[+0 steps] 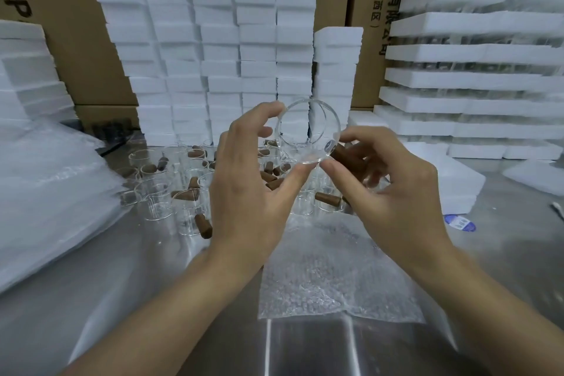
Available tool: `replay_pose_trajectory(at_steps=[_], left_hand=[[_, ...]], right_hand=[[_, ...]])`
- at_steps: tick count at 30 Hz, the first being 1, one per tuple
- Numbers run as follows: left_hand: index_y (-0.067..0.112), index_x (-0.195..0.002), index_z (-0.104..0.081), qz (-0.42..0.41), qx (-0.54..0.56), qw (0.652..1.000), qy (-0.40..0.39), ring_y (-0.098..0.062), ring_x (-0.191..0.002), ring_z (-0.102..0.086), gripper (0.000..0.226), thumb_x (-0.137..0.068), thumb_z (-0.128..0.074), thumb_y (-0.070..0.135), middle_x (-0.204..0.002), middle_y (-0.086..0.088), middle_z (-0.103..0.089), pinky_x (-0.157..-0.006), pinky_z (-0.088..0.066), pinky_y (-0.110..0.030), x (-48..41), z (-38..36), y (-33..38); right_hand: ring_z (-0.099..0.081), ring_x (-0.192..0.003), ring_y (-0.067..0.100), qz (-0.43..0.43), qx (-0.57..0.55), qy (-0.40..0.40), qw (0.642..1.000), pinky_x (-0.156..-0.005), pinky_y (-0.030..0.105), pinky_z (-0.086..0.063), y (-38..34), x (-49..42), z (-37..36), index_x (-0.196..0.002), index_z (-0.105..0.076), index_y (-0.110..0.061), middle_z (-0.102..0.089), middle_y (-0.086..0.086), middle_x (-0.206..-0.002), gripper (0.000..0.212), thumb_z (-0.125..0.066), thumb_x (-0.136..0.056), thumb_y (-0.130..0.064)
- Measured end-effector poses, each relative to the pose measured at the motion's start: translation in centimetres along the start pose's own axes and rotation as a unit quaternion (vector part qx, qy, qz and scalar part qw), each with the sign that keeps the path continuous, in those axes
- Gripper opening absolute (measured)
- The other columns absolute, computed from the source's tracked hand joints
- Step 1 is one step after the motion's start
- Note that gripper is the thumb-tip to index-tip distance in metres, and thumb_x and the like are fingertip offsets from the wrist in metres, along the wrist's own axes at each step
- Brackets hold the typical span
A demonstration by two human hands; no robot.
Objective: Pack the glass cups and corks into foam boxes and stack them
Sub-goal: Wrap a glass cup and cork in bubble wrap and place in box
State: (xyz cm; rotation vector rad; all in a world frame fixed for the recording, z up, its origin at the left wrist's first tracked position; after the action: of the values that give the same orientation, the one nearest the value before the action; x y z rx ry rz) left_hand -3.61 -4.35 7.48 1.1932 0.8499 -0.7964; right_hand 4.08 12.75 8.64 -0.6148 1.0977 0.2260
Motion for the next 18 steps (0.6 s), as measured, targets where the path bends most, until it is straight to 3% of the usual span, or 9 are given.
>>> replay_pose_trajectory(at_steps=[2,5,6,9,11,14,18], left_hand=[[0.035,-0.147,-0.045,0.012,0.013,1.000,0.002,-0.010,-0.127,-0.055,0.067,-0.093,-0.084,0.036,-0.142,0.022,-0.051,-0.091,-0.046,-0.013,0.1,-0.1,-0.1],[0.037,-0.146,-0.045,0.028,0.046,0.998,-0.010,-0.013,-0.136,-0.052,0.064,-0.094,-0.081,0.044,-0.142,0.027,-0.051,-0.102,-0.047,-0.025,0.5,-0.6,-0.3],[0.039,-0.146,-0.045,0.029,0.059,0.998,-0.019,-0.015,-0.138,-0.052,0.066,-0.092,-0.081,0.048,-0.143,0.026,-0.052,-0.104,-0.048,-0.030,0.7,-0.8,-0.2],[0.038,-0.149,-0.049,0.007,0.061,0.997,-0.041,-0.014,-0.140,-0.052,0.072,-0.087,-0.080,0.058,-0.144,0.026,-0.053,-0.105,-0.048,-0.026,0.9,-1.2,0.7],[0.039,-0.149,-0.051,-0.007,0.050,0.998,-0.044,-0.012,-0.138,-0.053,0.067,-0.090,-0.079,0.055,-0.143,0.029,-0.052,-0.104,-0.048,-0.025,0.9,-1.3,0.9],[0.038,-0.147,-0.056,0.002,0.047,0.998,-0.034,-0.012,-0.132,-0.057,0.058,-0.094,-0.079,0.046,-0.138,0.026,-0.056,-0.096,-0.047,-0.017,0.6,-1.1,0.1],[0.034,-0.140,-0.061,-0.011,0.028,0.999,-0.030,-0.011,-0.126,-0.060,0.053,-0.092,-0.081,0.046,-0.131,0.024,-0.060,-0.094,-0.045,-0.014,0.3,-0.8,-0.6]], right_hand=[[-0.068,-0.079,0.005,0.002,-0.009,0.013,1.000,-0.069,0.007,-0.047,0.0,0.1,0.2,-0.112,-0.069,-0.024,-0.068,-0.021,-0.095,0.022,-0.082,-0.094,-0.024],[-0.067,-0.068,0.012,-0.049,-0.082,0.020,0.995,-0.063,0.010,-0.051,0.5,0.1,0.2,-0.099,-0.071,-0.025,-0.069,-0.011,-0.082,0.003,-0.073,-0.100,-0.027],[-0.064,-0.061,0.013,-0.092,-0.125,0.027,0.988,-0.059,0.014,-0.051,1.2,0.2,0.1,-0.092,-0.071,-0.023,-0.066,-0.006,-0.074,0.014,-0.068,-0.104,-0.030],[-0.045,-0.047,0.014,-0.236,-0.217,0.025,0.947,-0.048,0.025,-0.041,3.2,0.5,-0.7,-0.070,-0.061,-0.015,-0.046,-0.002,-0.055,0.050,-0.054,-0.109,-0.045],[-0.035,-0.046,0.012,-0.318,-0.275,0.012,0.907,-0.046,0.022,-0.037,4.1,1.2,-1.8,-0.061,-0.057,-0.019,-0.037,-0.005,-0.051,0.059,-0.050,-0.108,-0.054],[-0.035,-0.043,0.010,-0.348,-0.303,-0.001,0.887,-0.043,0.016,-0.036,4.6,1.9,-3.0,-0.064,-0.061,-0.018,-0.038,-0.007,-0.050,0.059,-0.050,-0.106,-0.057],[-0.037,-0.044,0.009,-0.345,-0.308,0.001,0.887,-0.042,0.018,-0.033,5.0,2.3,-3.5,-0.065,-0.063,-0.016,-0.043,-0.002,-0.054,0.058,-0.053,-0.105,-0.057]])
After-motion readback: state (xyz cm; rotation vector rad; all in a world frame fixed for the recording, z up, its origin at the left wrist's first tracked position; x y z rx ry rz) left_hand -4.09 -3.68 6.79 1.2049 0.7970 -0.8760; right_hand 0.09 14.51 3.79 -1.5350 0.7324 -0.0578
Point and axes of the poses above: each hand's wrist, its own x-axis away from the middle knuckle, its own z-axis out of the back of the hand, y = z × x, the point moved 8 cm from there along -x, towards the middle knuckle
